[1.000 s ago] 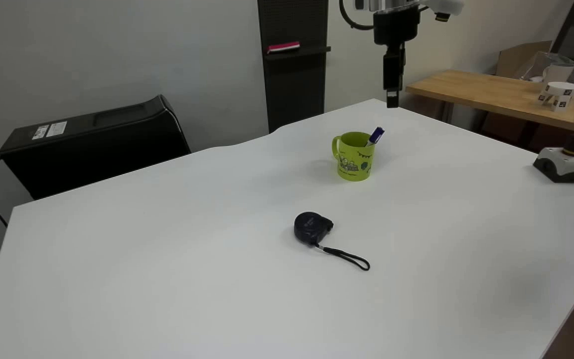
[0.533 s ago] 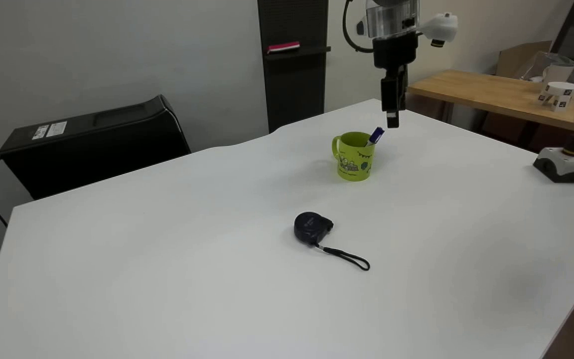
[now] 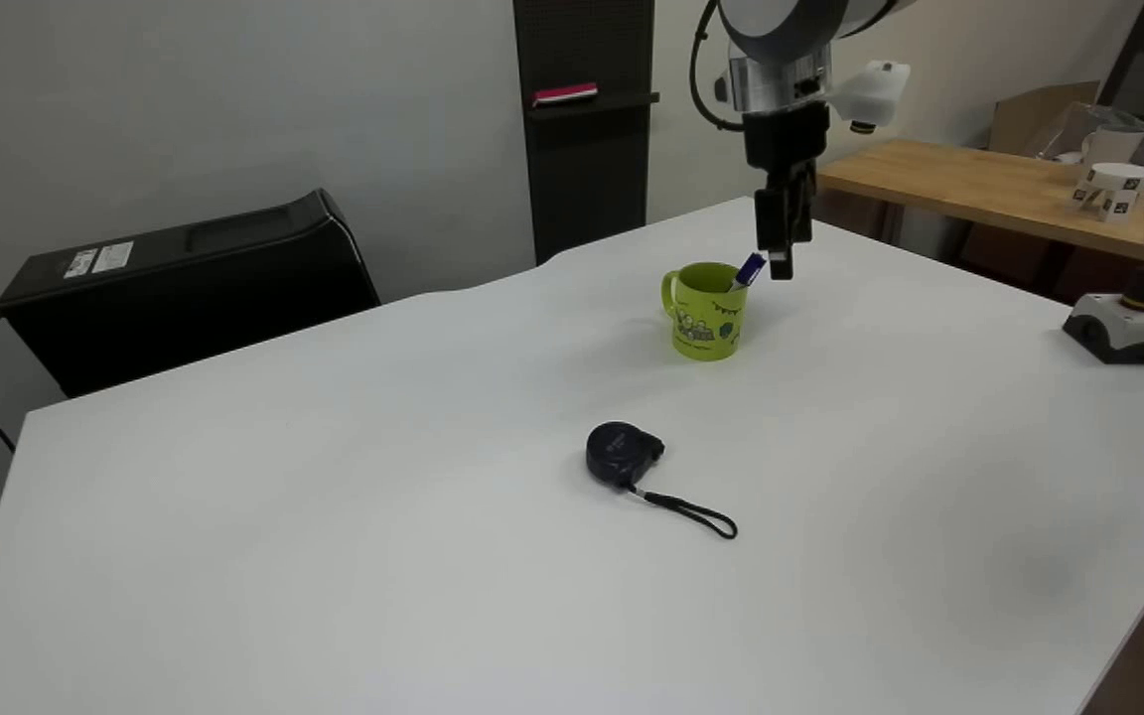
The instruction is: Take the marker out of the yellow mug
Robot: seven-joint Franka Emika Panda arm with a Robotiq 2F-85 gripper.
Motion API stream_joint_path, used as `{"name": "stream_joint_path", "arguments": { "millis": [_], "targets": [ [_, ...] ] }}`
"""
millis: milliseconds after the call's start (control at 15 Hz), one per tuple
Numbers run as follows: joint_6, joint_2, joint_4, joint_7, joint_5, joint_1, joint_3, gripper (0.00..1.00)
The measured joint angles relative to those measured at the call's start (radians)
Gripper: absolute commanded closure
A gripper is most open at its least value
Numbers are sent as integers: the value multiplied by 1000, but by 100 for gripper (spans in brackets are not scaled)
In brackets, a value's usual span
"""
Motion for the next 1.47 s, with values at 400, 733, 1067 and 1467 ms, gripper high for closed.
{"name": "stream_joint_path", "arguments": {
  "millis": [400,733,1067,1467],
  "targets": [
    [80,19,1,62,-22,3,-4,0],
    [107,29,1,94,-32,13,-11,0],
    [165,41,1,115,-33,14,-12,0],
    [192,45,1,123,-33,15,-12,33]
  ]
}}
